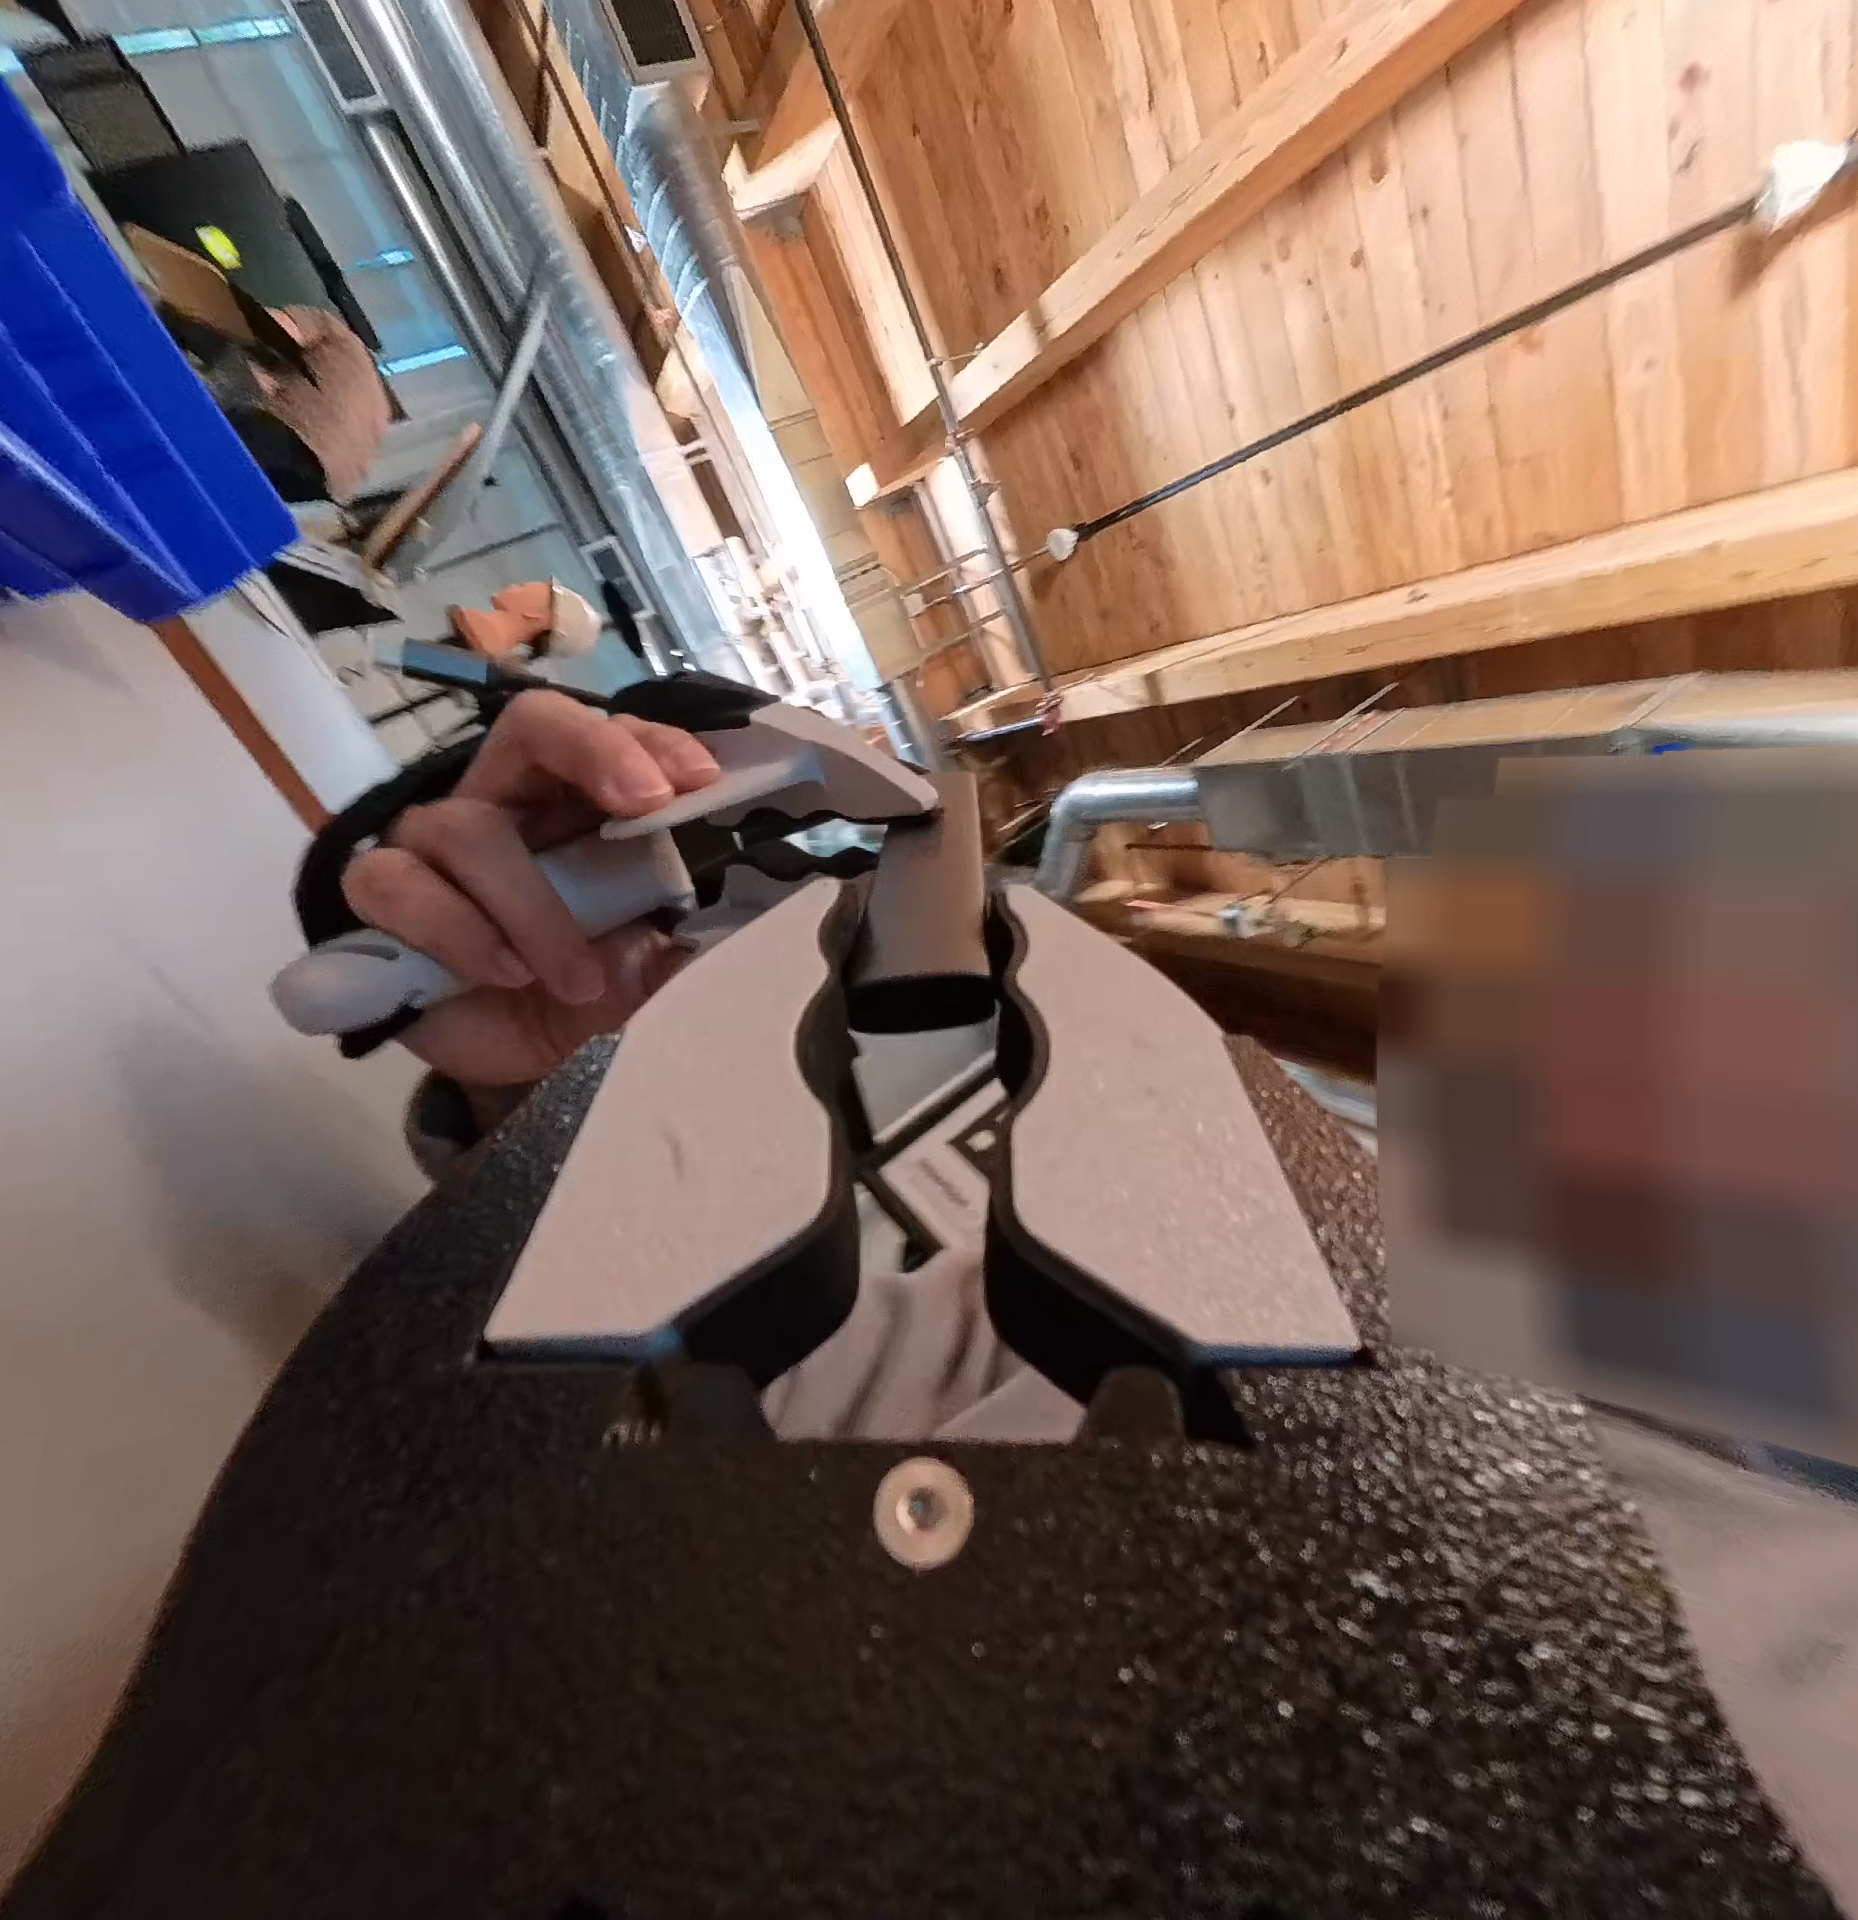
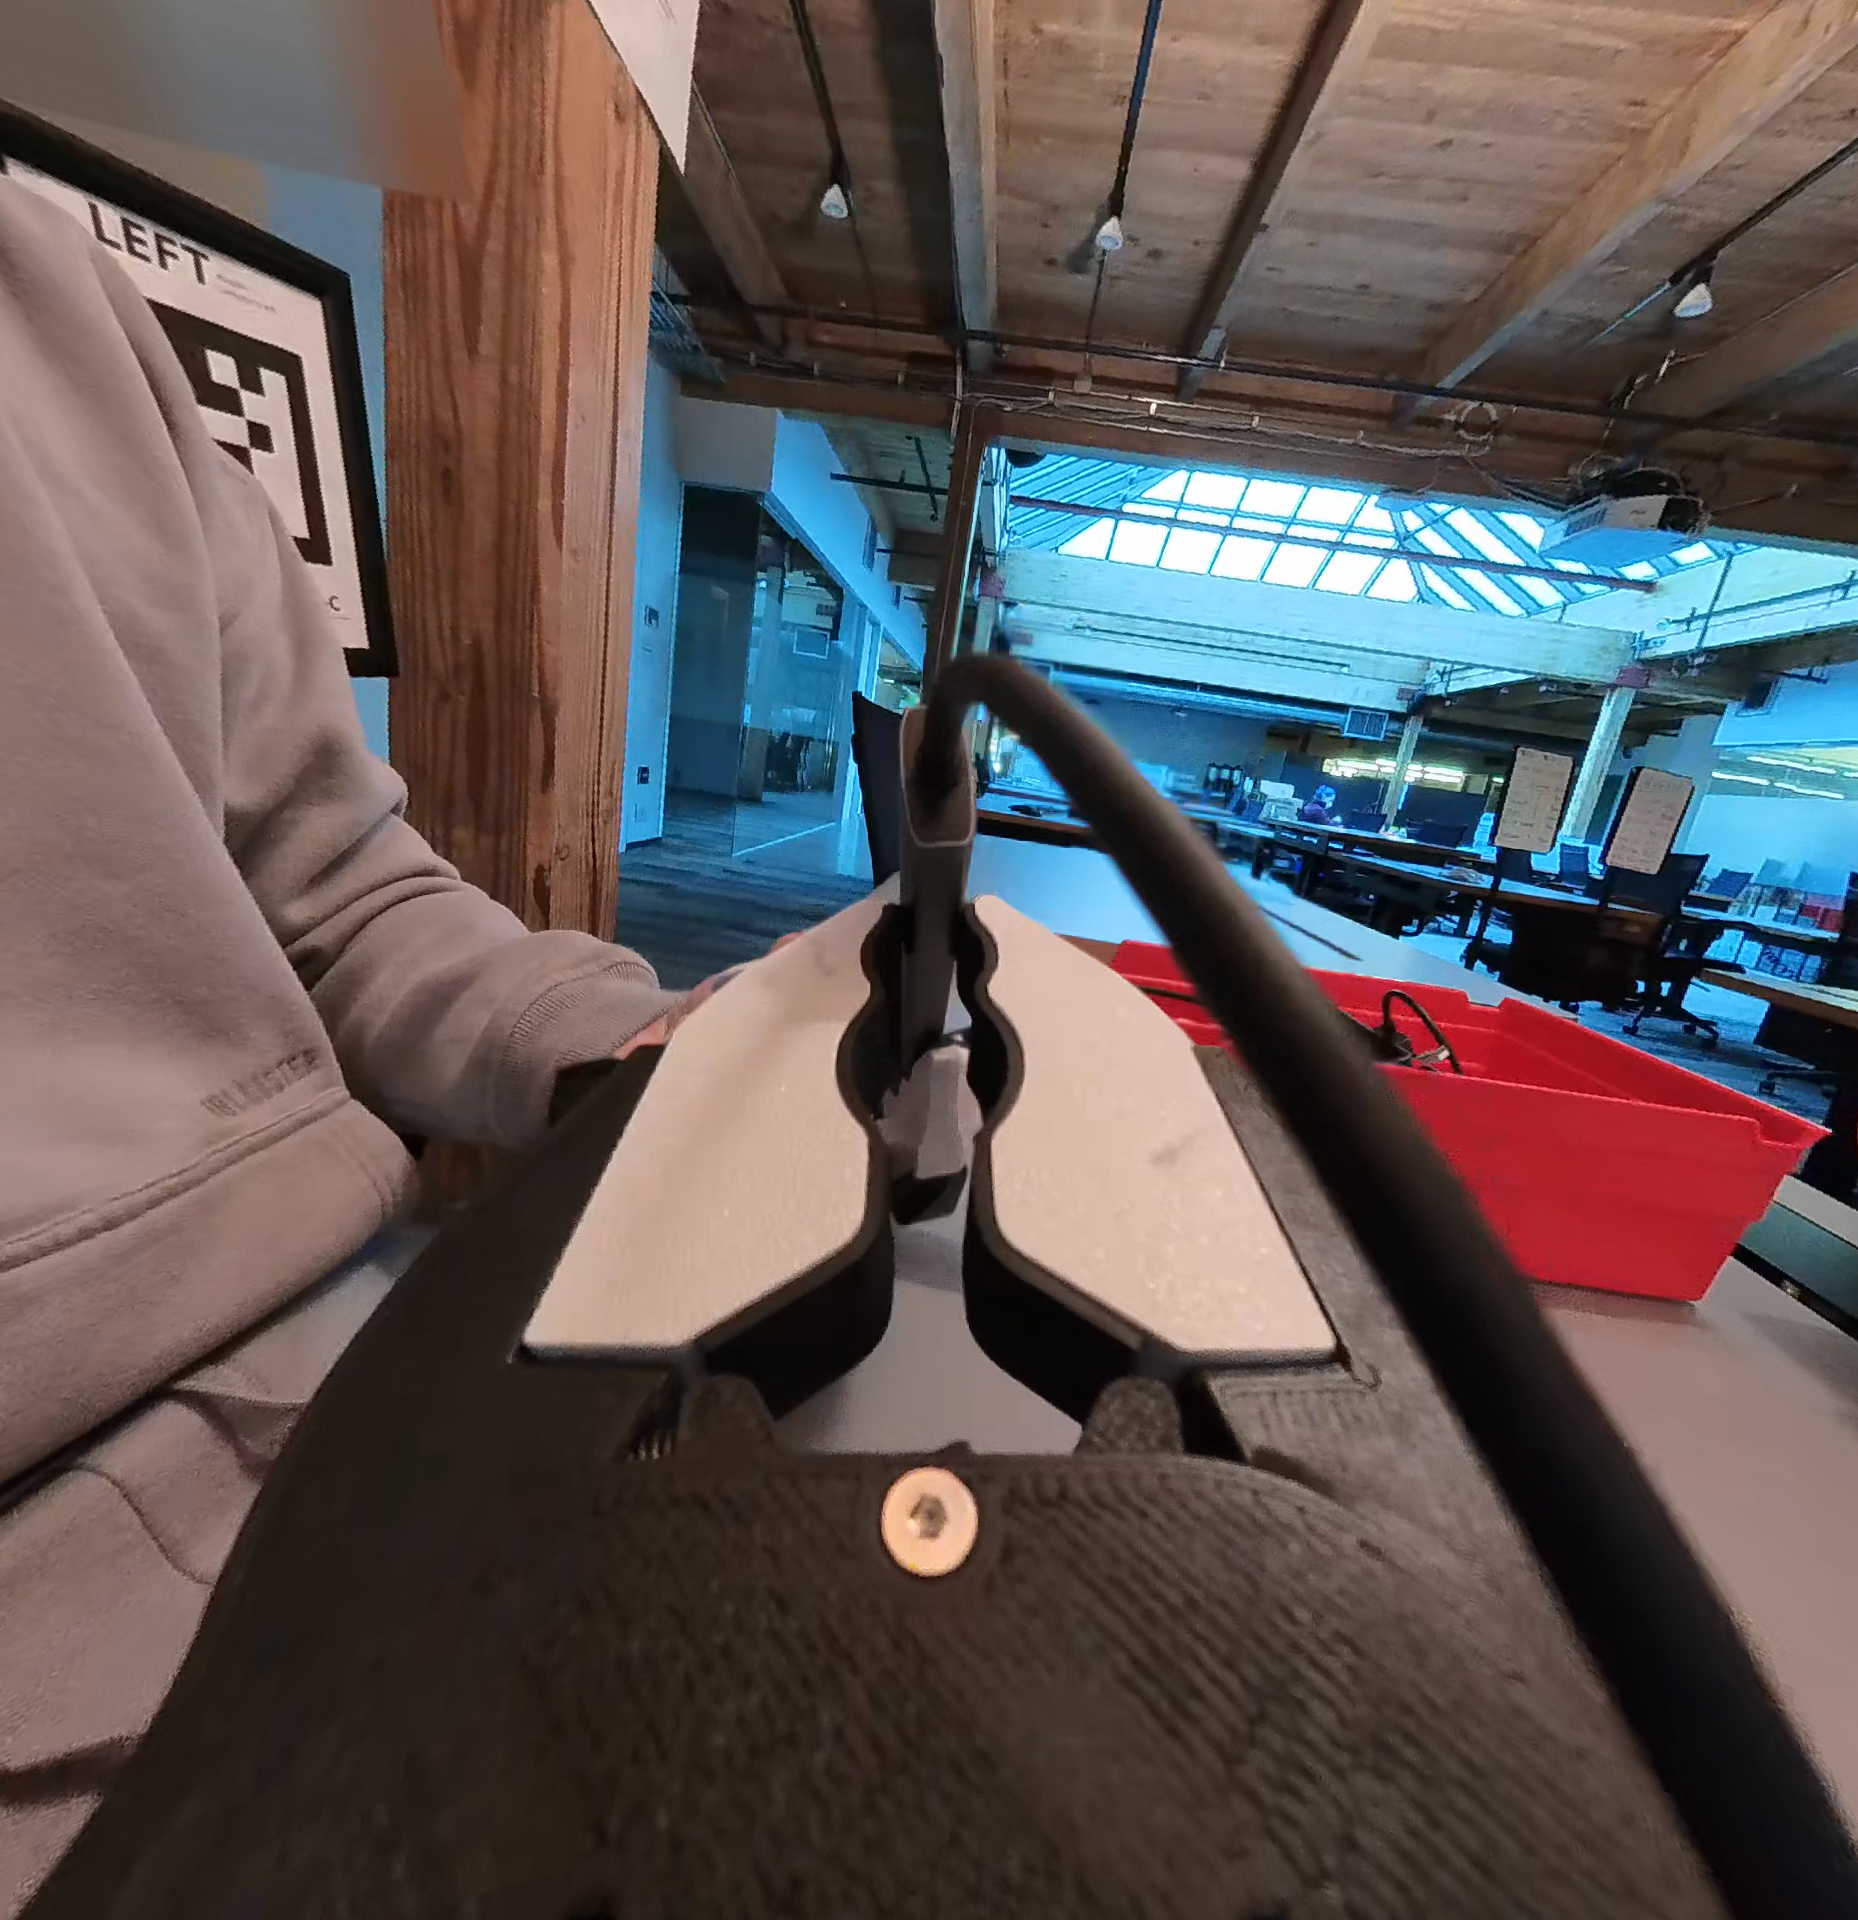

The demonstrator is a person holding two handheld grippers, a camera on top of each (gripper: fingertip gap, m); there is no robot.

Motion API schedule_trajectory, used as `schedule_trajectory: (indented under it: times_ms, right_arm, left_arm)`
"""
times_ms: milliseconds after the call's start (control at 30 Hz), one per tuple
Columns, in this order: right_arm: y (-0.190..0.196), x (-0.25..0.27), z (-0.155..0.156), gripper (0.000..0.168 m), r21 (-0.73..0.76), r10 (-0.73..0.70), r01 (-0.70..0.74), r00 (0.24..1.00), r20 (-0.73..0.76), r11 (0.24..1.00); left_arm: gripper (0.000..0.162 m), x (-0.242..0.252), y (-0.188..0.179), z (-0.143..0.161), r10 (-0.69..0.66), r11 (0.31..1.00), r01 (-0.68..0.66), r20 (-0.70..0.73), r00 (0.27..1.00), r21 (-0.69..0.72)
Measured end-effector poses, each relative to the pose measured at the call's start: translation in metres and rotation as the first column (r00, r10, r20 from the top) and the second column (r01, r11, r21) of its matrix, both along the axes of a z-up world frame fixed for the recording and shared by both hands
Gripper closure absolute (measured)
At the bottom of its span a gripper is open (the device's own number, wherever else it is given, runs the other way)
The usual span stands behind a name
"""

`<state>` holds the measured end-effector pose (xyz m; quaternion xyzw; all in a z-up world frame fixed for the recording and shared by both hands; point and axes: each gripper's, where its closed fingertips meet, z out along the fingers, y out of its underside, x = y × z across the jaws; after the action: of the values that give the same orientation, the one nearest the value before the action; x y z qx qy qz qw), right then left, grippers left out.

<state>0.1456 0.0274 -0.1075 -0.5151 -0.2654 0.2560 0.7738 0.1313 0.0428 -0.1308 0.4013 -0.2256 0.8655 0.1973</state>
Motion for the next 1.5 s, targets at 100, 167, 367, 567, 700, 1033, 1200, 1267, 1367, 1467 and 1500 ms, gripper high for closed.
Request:
schedule_trajectory:
  times_ms: [100,167,367,567,700,1033,1200,1267,1367,1467,1500]
  right_arm:
    - [0.004,0.006,-0.004,0.155,-0.034,-0.038,0.037,0.999,-0.030,0.999]
    - [0.014,0.017,-0.011,0.146,-0.113,-0.118,0.110,0.991,-0.065,0.987]
    - [0.006,-0.009,-0.055,0.105,-0.583,0.145,-0.225,0.973,-0.182,0.781]
    - [-0.016,-0.017,0.014,0.120,-0.298,0.074,-0.051,0.995,0.066,0.953]
    - [0.010,0.019,0.022,0.113,-0.151,-0.299,0.319,0.944,0.138,0.936]
    - [0.021,0.014,-0.009,0.119,-0.208,-0.282,0.344,0.919,0.277,0.916]
    - [0.020,0.002,-0.025,0.118,-0.294,-0.198,0.327,0.897,0.395,0.898]
    - [0.022,0.003,-0.037,0.120,-0.310,-0.187,0.338,0.884,0.428,0.889]
    - [0.025,0.007,-0.039,0.129,-0.310,-0.204,0.346,0.888,0.411,0.886]
    - [0.025,0.009,-0.039,0.137,-0.285,-0.215,0.344,0.891,0.401,0.894]
    - [0.025,0.010,-0.040,0.140,-0.282,-0.217,0.347,0.888,0.405,0.895]
  left_arm:
    - [0.139,0.002,0.004,0.001,0.106,0.978,-0.112,0.043,0.993,0.178]
    - [0.139,0.005,0.013,0.000,0.206,0.921,-0.219,0.074,0.976,0.322]
    - [0.138,-0.005,0.052,0.023,0.331,0.412,-0.585,0.484,0.811,0.699]
    - [0.139,-0.016,0.067,0.016,0.127,0.076,-0.614,0.603,0.787,0.785]
    - [0.139,-0.017,0.063,0.018,0.101,0.142,-0.629,0.621,0.778,0.765]
    - [0.139,-0.018,0.040,0.011,-0.023,0.246,-0.625,0.650,0.760,0.740]
    - [0.139,-0.016,0.030,0.009,-0.091,0.229,-0.614,0.644,0.759,0.755]
    - [0.138,-0.014,0.027,0.008,-0.111,0.218,-0.607,0.637,0.763,0.765]
    - [0.139,-0.011,0.027,0.009,-0.110,0.222,-0.607,0.638,0.762,0.763]
    - [0.139,-0.010,0.031,0.012,-0.088,0.249,-0.611,0.645,0.759,0.752]
    - [0.138,-0.010,0.032,0.012,-0.081,0.255,-0.611,0.647,0.759,0.749]
